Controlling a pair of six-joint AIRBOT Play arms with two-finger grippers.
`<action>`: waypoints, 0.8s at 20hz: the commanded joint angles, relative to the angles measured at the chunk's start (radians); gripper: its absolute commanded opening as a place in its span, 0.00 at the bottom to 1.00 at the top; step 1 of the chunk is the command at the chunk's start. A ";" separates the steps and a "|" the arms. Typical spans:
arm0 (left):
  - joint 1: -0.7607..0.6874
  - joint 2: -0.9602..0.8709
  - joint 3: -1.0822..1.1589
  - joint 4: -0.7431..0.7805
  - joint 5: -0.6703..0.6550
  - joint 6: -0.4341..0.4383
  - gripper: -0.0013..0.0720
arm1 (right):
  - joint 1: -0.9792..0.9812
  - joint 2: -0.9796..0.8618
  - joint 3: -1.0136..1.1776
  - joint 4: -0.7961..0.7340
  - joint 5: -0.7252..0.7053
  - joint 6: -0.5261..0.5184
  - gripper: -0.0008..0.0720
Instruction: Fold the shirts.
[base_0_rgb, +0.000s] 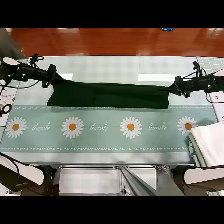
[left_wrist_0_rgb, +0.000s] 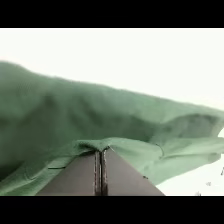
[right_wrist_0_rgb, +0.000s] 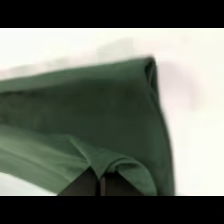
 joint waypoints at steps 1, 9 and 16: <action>-0.011 -0.042 0.031 -0.011 0.047 0.034 0.04 | 0.007 -0.047 0.033 0.019 -0.031 0.006 0.04; 0.047 -0.042 0.138 0.089 -0.252 0.032 0.71 | -0.041 0.013 0.098 -0.032 0.034 0.060 0.58; 0.188 0.437 -0.136 0.097 0.013 0.172 0.71 | -0.332 0.336 -0.061 -0.162 0.063 0.049 0.58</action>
